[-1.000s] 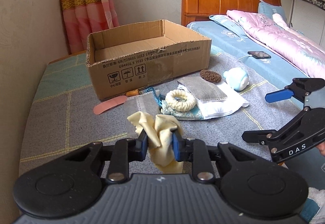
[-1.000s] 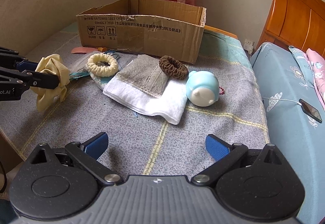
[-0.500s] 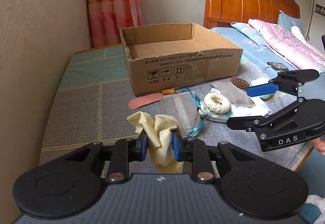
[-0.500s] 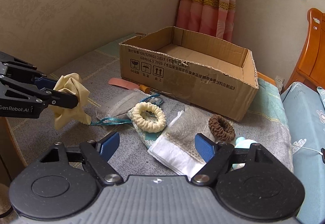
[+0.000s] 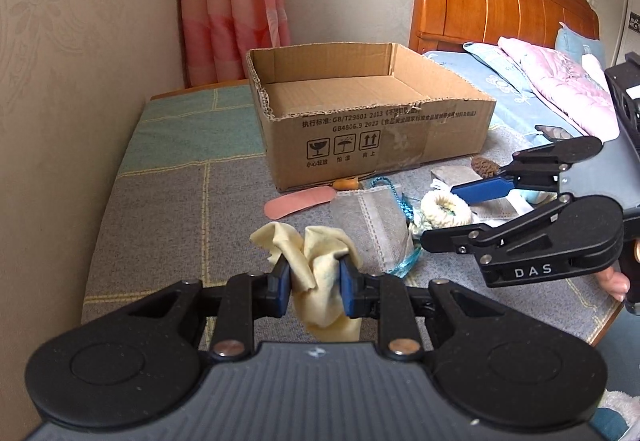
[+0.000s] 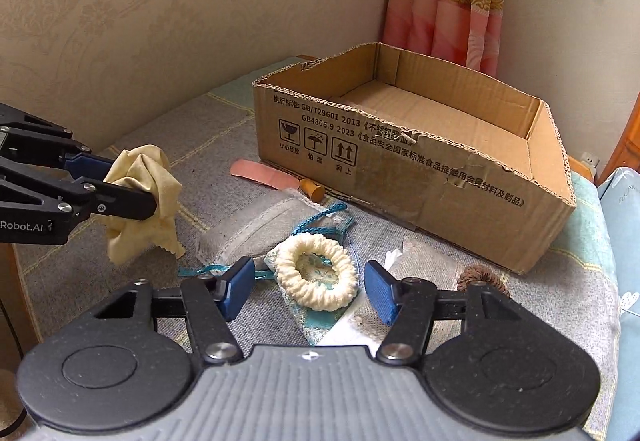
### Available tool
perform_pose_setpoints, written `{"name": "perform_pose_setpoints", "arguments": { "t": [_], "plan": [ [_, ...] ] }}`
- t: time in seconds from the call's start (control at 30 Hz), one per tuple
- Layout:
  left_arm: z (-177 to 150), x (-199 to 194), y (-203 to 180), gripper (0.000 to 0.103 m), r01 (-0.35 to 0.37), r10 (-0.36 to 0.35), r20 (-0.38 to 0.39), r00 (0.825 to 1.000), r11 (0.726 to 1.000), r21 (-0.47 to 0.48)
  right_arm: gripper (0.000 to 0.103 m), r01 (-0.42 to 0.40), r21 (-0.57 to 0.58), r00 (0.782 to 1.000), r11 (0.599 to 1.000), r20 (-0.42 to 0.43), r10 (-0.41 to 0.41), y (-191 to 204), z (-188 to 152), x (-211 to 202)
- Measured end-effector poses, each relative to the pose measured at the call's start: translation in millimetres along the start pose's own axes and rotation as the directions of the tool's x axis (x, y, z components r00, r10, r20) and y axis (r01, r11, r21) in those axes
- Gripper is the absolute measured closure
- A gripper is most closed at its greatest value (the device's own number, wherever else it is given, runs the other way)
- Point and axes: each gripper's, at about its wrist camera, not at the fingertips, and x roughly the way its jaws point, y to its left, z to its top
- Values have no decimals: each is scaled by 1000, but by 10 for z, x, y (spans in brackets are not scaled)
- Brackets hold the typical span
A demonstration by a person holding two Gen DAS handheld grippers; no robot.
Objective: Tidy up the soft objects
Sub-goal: 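Lift the yellow cloth with the left tool while the right tool grasps the cream ring, then carry the yellow cloth into the box and open the left tool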
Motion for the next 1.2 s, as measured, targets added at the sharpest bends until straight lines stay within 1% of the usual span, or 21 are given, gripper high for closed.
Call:
{"name": "perform_pose_setpoints", "arguments": {
  "t": [0.03, 0.1, 0.2, 0.3, 0.47, 0.6, 0.7, 0.8, 0.87, 0.97, 1.07, 1.1, 1.13, 1.17, 1.2],
  "plan": [
    [8, -2, -3, 80, 3, -3, -2, 1000, 1000, 2, 43, -1, -4, 1000, 1000, -4, 1, 1, 5, 8],
    [38, -7, -15, 80, 4, -4, -7, 1000, 1000, 7, 53, 5, -8, 1000, 1000, -17, -5, -5, 18, 28],
    [97, -34, -35, 80, 10, -10, -20, 1000, 1000, 19, 60, -3, 0, 1000, 1000, -12, 3, -17, 24, -6],
    [171, -69, -62, 80, 11, -11, -21, 1000, 999, 40, 61, -4, -3, 1000, 1000, -3, 4, -20, 40, -84],
    [395, -168, -100, 80, 11, -12, 10, 1000, 997, 74, 61, 1, -8, 1000, 1000, 22, -1, -45, 94, -266],
    [680, -230, -142, 80, 16, -23, 60, 998, 992, 123, 61, 14, -8, 999, 1000, 43, -14, -102, 184, -425],
    [980, -212, -174, 80, 22, -40, 105, 994, 986, 164, 61, 31, 0, 997, 1000, 67, -31, -163, 241, -520],
    [1312, -53, -202, 80, -3, -26, 141, 990, 979, 204, 61, 46, 4, 995, 999, 94, -46, -225, 276, -598],
    [1546, 135, -199, 80, -24, -9, 150, 989, 976, 216, 61, 50, 14, 993, 999, 102, -51, -264, 291, -619],
    [1846, 463, -170, 80, -33, 4, 134, 991, 975, 219, 61, 65, 29, 992, 997, 107, -68, -319, 307, -635],
    [2043, 809, -130, 80, -54, 31, 113, 993, 977, 206, 61, 80, 36, 991, 996, 108, -83, -363, 300, -657],
    [2088, 900, -117, 76, -58, 37, 107, 994, 978, 199, 61, 86, 41, 990, 995, 109, -90, -373, 277, -690],
    [2119, 1006, -88, 62, -63, 45, 101, 994, 981, 182, 61, 92, 45, 989, 995, 109, -96, -388, 271, -701],
    [2136, 1085, -62, 51, -63, 48, 92, 995, 984, 167, 61, 96, 48, 989, 994, 107, -101, -404, 258, -716],
    [2143, 1139, -44, 29, -72, 58, 92, 994, 985, 155, 61, 100, 52, 989, 994, 106, -105, -416, 247, -725]
  ]
}}
